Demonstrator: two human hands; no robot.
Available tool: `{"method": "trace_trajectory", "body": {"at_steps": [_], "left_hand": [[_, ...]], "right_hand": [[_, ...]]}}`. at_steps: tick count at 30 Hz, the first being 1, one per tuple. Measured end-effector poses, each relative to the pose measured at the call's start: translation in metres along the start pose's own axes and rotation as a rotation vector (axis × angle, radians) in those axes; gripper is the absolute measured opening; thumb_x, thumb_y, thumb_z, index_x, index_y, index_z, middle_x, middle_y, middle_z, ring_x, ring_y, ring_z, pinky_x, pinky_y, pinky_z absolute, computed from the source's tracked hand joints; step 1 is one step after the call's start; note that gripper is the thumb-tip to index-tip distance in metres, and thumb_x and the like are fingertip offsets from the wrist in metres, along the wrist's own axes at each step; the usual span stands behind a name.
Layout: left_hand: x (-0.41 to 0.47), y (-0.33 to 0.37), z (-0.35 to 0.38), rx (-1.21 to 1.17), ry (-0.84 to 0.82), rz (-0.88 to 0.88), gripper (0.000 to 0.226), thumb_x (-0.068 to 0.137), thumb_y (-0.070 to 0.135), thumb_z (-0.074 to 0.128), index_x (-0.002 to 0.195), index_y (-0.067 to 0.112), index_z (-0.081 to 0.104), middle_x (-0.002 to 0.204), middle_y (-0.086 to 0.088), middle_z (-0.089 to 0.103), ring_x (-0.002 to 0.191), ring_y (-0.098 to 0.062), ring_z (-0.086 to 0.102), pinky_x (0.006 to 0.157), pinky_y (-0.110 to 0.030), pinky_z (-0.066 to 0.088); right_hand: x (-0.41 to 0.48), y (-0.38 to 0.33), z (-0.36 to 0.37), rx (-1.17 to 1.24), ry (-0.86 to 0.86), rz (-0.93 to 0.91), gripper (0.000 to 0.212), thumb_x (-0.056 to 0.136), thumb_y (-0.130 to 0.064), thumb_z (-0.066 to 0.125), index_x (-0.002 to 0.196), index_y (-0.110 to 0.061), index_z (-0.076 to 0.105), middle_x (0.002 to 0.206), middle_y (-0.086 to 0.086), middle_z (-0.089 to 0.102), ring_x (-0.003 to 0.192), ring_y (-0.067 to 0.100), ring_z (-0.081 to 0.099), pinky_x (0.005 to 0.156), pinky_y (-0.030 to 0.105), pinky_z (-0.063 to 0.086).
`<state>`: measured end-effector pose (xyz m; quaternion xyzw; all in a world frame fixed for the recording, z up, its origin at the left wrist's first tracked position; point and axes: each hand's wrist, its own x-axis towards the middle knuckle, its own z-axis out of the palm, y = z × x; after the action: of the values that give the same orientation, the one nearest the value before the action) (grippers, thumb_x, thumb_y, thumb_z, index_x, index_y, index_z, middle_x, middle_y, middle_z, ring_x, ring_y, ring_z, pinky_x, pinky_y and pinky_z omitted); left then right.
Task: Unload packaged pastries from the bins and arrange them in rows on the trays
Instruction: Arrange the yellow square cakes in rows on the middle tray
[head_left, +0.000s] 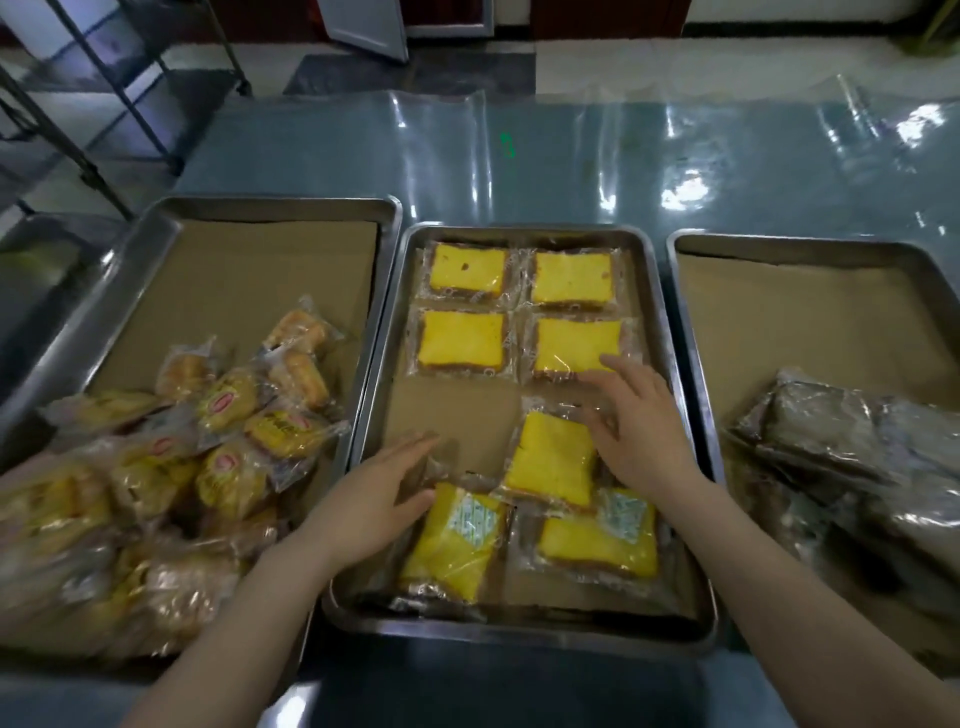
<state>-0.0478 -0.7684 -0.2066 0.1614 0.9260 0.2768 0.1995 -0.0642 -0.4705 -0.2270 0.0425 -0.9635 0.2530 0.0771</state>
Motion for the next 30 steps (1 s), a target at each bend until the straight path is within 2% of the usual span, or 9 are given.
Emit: {"method": "trace_trajectory", "body": {"at_steps": [3,6,9,12,16,22,25,28,30], "left_hand": [[-0.020,0.010,0.008,-0.071,0.042,0.059,0.040,0.094,0.015,0.053,0.129,0.034,0.052,0.136,0.018,0.043,0.125,0.003,0.038,0.098,-0.002,0.021],[-0.034,0.017,0.020,-0.176,-0.139,0.088,0.034,0.097,0.013,0.045,0.124,0.031,0.057,0.133,0.019,0.045,0.126,0.003,0.039,0.093,0.003,0.020],[-0.036,0.009,0.027,-0.125,-0.224,0.122,0.048,0.097,0.042,0.043,0.143,0.037,0.031,0.150,0.019,0.019,0.135,0.006,0.013,0.100,0.000,0.008],[-0.034,0.002,0.034,0.163,-0.295,0.114,0.078,0.088,0.062,0.041,0.148,0.038,-0.003,0.150,0.012,-0.027,0.137,-0.009,-0.023,0.114,-0.029,-0.007],[-0.024,0.001,0.046,0.309,-0.200,0.116,0.100,0.081,0.063,0.053,0.144,0.037,-0.019,0.142,0.008,-0.041,0.132,-0.012,-0.034,0.112,-0.033,-0.012],[-0.022,-0.006,0.046,0.238,0.079,0.170,0.072,0.090,0.028,0.058,0.147,0.036,0.015,0.156,0.009,0.004,0.143,-0.013,0.010,0.116,-0.032,0.015],[-0.027,-0.001,0.034,-0.056,0.277,0.097,0.051,0.085,0.018,0.063,0.125,0.043,0.044,0.123,0.011,0.057,0.100,0.001,0.057,0.084,-0.023,0.050],[-0.021,0.003,0.015,-0.458,0.551,-0.017,0.033,0.086,0.010,0.059,0.097,0.040,0.050,0.086,0.011,0.058,0.071,0.006,0.056,0.059,-0.015,0.046],[-0.010,0.004,0.003,-0.720,0.658,-0.078,0.025,0.089,0.009,0.054,0.097,0.033,0.050,0.085,0.005,0.055,0.065,0.006,0.055,0.055,-0.016,0.044]], "right_hand": [[-0.036,-0.011,0.000,0.177,-0.227,-0.028,0.031,0.095,-0.022,0.053,0.125,-0.025,0.059,0.139,-0.007,0.047,0.133,0.015,0.038,0.111,0.033,0.030],[-0.058,-0.017,0.001,0.213,-0.328,0.028,0.036,0.098,-0.034,0.045,0.132,-0.029,0.053,0.147,-0.009,0.037,0.139,0.010,0.027,0.111,0.023,0.019],[-0.072,-0.021,0.001,0.100,-0.369,0.059,0.051,0.094,-0.052,0.040,0.141,-0.033,0.040,0.155,-0.011,0.023,0.144,0.010,0.012,0.116,0.031,0.016],[-0.080,-0.030,0.000,0.008,-0.373,0.108,0.070,0.084,-0.068,0.036,0.144,-0.032,0.032,0.157,-0.009,0.016,0.145,0.012,0.007,0.117,0.039,0.016],[-0.089,-0.035,-0.002,0.015,-0.393,0.161,0.084,0.077,-0.070,0.053,0.147,-0.035,0.024,0.158,-0.011,0.008,0.145,0.011,0.000,0.118,0.042,0.015],[-0.083,-0.045,0.001,-0.045,-0.247,0.194,0.054,0.088,-0.041,0.055,0.139,-0.025,0.046,0.147,0.002,0.042,0.135,0.019,0.036,0.107,0.032,0.034],[-0.075,-0.050,-0.007,0.057,-0.116,0.240,0.037,0.089,-0.029,0.053,0.125,-0.027,0.059,0.102,-0.005,0.066,0.085,0.009,0.059,0.068,0.022,0.045],[-0.065,-0.049,-0.016,0.167,0.014,0.286,0.027,0.090,-0.024,0.055,0.117,-0.026,0.061,0.069,-0.015,0.060,0.061,0.002,0.055,0.048,0.012,0.036],[-0.058,-0.048,-0.021,0.210,0.108,0.334,0.024,0.092,-0.023,0.055,0.115,-0.028,0.055,0.061,-0.014,0.056,0.054,-0.002,0.054,0.043,0.013,0.036]]}}
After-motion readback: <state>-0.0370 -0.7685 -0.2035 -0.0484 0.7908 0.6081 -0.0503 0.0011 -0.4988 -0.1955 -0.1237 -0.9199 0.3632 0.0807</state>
